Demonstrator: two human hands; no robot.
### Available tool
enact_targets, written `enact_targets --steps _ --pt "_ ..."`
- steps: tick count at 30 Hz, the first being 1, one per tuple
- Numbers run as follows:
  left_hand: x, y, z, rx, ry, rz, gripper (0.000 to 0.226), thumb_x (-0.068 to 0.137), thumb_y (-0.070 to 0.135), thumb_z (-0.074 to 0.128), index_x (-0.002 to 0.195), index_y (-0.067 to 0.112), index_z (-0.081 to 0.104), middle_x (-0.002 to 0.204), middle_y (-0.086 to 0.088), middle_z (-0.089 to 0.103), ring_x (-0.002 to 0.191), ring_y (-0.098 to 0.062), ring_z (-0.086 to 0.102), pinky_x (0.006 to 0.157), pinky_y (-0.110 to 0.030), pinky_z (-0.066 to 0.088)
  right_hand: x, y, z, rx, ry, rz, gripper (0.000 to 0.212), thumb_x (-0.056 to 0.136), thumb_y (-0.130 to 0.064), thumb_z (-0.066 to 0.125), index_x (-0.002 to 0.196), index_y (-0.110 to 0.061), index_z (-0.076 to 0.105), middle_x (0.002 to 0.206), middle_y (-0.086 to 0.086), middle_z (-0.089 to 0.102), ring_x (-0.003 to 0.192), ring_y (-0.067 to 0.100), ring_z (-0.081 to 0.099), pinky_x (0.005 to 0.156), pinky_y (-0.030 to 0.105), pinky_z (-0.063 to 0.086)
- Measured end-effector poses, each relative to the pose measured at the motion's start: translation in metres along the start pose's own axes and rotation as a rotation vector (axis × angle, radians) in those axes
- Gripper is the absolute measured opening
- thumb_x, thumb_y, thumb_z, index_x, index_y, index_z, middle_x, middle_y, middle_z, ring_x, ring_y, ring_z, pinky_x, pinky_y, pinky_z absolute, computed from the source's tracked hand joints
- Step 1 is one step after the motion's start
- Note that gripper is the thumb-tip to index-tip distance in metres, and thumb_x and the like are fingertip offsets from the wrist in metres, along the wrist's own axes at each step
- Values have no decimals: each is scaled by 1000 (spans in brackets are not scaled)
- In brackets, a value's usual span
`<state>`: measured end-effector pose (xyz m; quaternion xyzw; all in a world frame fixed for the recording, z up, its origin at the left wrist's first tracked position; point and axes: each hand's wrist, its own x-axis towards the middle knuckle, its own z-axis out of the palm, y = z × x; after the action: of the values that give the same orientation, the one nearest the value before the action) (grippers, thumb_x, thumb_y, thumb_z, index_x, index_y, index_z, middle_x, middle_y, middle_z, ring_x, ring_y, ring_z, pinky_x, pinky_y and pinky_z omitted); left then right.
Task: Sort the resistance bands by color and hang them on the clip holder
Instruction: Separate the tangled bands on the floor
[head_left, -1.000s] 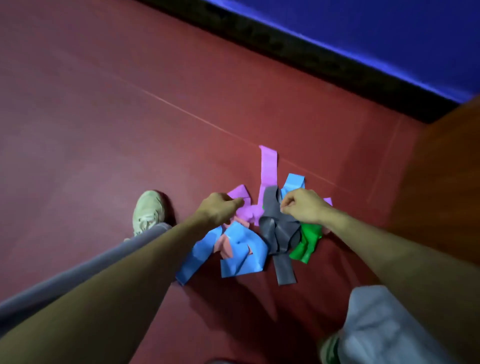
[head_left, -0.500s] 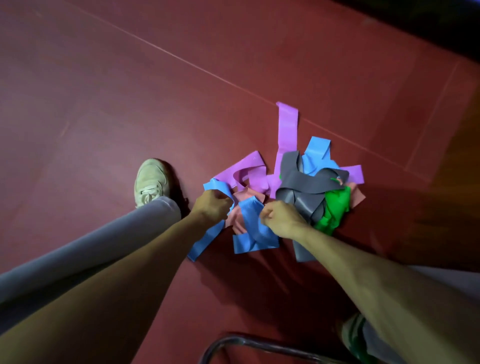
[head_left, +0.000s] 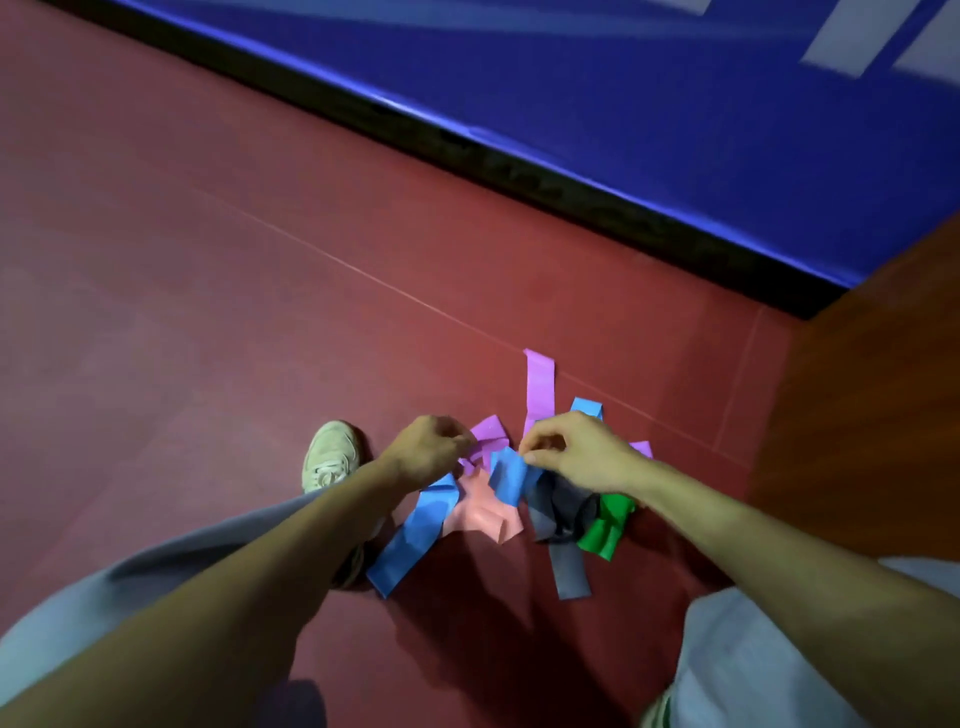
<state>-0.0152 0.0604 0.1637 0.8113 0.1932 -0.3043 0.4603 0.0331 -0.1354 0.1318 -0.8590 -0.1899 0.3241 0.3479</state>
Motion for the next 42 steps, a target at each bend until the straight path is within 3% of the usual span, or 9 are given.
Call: enact_targets --steps 7,10,14,19,22,30,34,38,42 --pt "-49 34 13 -182 1 11 17 98 14 45 106 15 60 102 -7 56 89 -20 54 63 -24 41 -49 -41 -56 47 110 -140 30 84 -7 68 74 -34 63 78 -6 67 77 11 58 80 31 47" --pt "-59 42 23 -320 -11 -25 25 99 20 45 121 19 57 114 -3 58 101 -21 57 73 -29 46 -61 -44 -63 137 198 -194 33 85 1 65 75 -30 62 73 -6 64 70 11 53 70 13 43" --pt "-63 55 34 -560 -67 -95 25 97 21 48 114 7 61 100 -10 60 88 -25 60 78 -39 51 -74 -40 -68 259 288 -226 27 84 5 63 78 -21 65 68 -9 58 57 1 40 56 12 34" --pt "-49 76 40 -673 -89 -138 19 96 19 49 93 5 62 88 -15 61 87 -32 65 89 -48 50 -67 -37 -83 347 300 -261 15 78 -12 61 78 -27 63 78 -1 66 73 14 51 68 27 42" --pt "-40 86 36 -693 -104 -100 23 97 18 46 95 4 64 93 -19 67 86 -32 68 85 -42 54 -59 -30 -90 387 312 -264 23 82 -3 61 78 -26 63 78 -2 64 76 11 53 69 22 41" --pt "-25 100 34 -587 -19 38 18 94 12 52 103 5 66 82 -12 69 71 -21 66 73 -31 54 -48 -20 -99 430 347 -230 26 83 2 62 78 -24 63 79 4 64 76 15 55 72 25 43" --pt "-21 100 31 -472 123 121 7 90 5 60 86 10 63 73 -6 63 57 -13 59 53 -20 49 -50 -16 -103 400 369 -205 30 85 7 60 78 -21 63 78 9 66 72 16 55 67 23 44" --pt "-16 101 25 -271 244 219 11 85 3 66 83 14 66 66 -3 64 49 -4 56 52 -20 47 -49 -10 -104 299 391 -161 29 84 1 64 76 -27 65 79 17 68 68 17 50 65 29 40" --pt "-16 102 20 -57 324 289 20 85 9 63 75 25 68 64 1 64 57 -13 54 58 -27 47 -46 -3 -101 177 405 -89 24 82 -6 67 76 -29 67 70 1 67 62 8 49 63 26 41"
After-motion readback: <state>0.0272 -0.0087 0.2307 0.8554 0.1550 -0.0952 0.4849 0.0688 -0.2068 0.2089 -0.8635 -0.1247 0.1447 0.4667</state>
